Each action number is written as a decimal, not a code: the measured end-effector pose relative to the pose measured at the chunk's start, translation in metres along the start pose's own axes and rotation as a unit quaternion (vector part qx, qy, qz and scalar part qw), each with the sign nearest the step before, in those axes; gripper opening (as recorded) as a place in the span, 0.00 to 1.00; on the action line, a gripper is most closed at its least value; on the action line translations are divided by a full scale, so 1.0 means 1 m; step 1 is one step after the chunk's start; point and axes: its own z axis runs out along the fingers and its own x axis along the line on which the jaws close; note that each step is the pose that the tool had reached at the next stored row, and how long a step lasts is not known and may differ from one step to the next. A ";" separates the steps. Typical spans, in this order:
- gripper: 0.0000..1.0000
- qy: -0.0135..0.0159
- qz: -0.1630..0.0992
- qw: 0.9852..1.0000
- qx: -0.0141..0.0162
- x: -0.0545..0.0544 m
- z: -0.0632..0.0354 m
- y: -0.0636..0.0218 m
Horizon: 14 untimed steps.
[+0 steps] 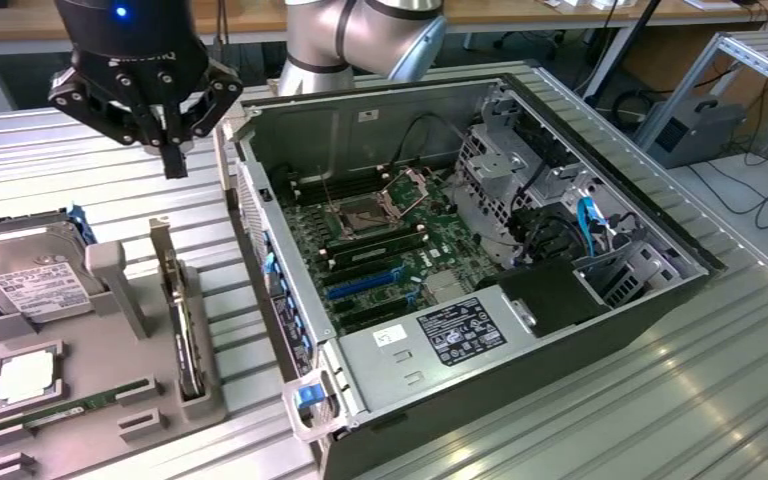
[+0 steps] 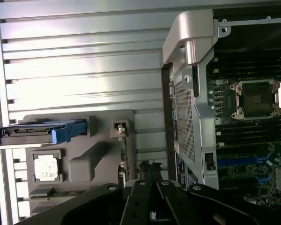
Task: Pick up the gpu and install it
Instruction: 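Reach for the gpu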
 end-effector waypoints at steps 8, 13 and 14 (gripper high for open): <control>0.11 0.000 0.000 1.000 0.000 0.013 -0.0002 -0.0010; 0.11 0.000 0.000 1.000 0.000 0.023 -0.0005 -0.0023; 0.11 0.000 0.000 1.000 0.000 0.025 -0.0006 -0.0035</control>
